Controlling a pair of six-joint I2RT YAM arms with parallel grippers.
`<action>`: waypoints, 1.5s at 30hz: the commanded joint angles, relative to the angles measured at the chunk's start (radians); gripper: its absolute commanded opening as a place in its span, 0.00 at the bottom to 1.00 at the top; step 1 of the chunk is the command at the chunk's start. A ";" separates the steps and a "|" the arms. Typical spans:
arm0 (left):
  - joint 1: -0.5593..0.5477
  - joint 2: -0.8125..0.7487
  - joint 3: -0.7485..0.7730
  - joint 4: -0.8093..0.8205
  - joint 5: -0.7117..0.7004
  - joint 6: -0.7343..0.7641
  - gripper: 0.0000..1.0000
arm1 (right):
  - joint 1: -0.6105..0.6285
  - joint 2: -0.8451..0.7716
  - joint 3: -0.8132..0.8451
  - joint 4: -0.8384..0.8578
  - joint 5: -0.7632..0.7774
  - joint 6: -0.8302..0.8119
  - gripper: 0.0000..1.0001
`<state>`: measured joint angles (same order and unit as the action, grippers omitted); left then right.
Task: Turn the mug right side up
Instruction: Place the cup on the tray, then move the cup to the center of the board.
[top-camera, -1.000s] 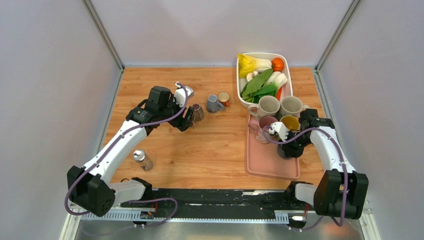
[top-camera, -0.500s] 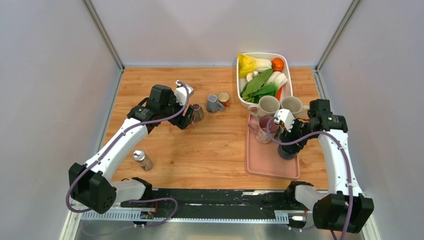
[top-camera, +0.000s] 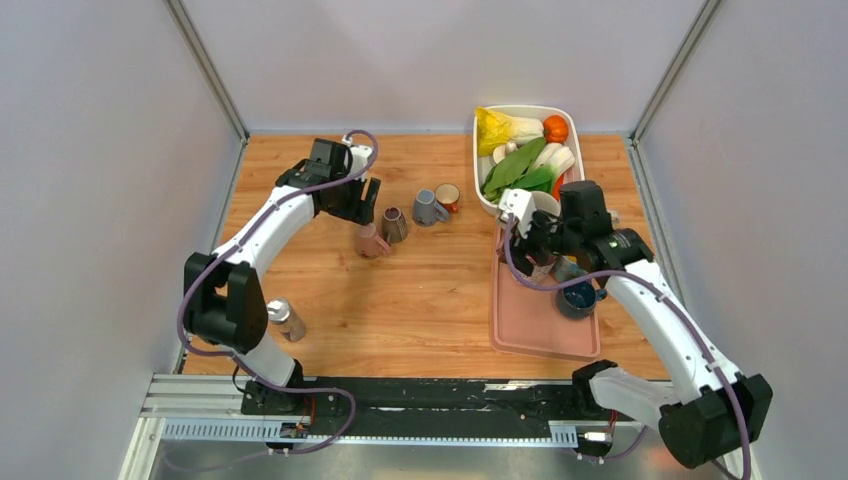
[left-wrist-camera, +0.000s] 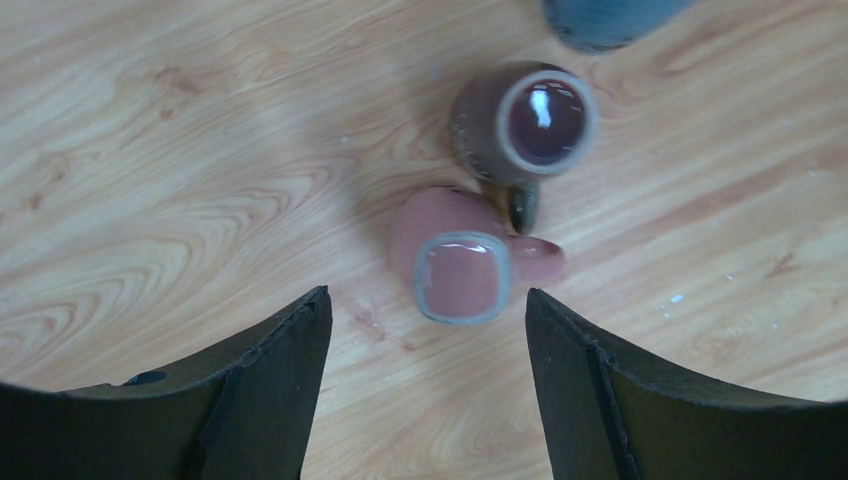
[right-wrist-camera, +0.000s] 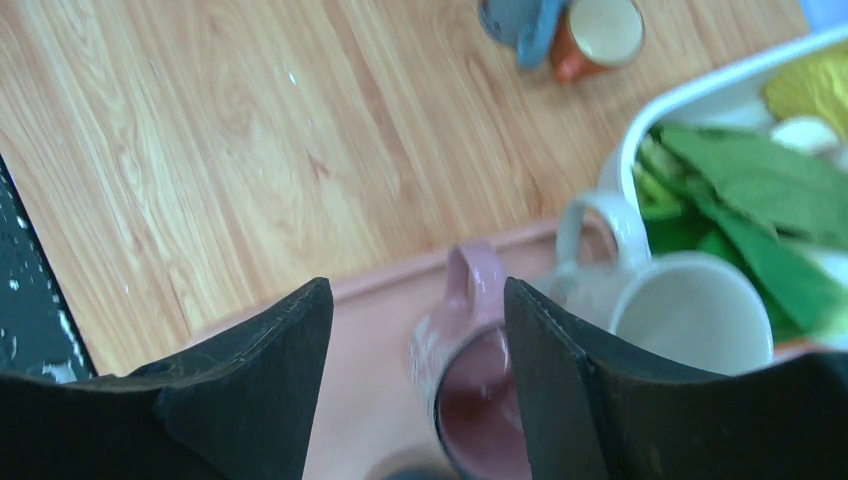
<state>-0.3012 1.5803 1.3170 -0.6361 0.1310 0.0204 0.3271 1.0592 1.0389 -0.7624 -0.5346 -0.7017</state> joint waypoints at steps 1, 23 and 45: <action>0.055 0.066 0.063 -0.030 0.040 -0.073 0.78 | 0.122 0.080 0.005 0.223 -0.008 0.042 0.67; 0.071 0.065 -0.125 0.008 0.270 -0.085 0.62 | 0.397 0.495 -0.045 0.726 -0.008 0.183 0.68; 0.069 -0.161 -0.244 0.045 0.440 -0.149 0.71 | 0.525 0.748 0.091 0.877 0.062 0.323 0.75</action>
<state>-0.2340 1.4651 1.0153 -0.6010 0.5076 -0.1329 0.8524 1.7725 1.0538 0.0410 -0.4900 -0.4362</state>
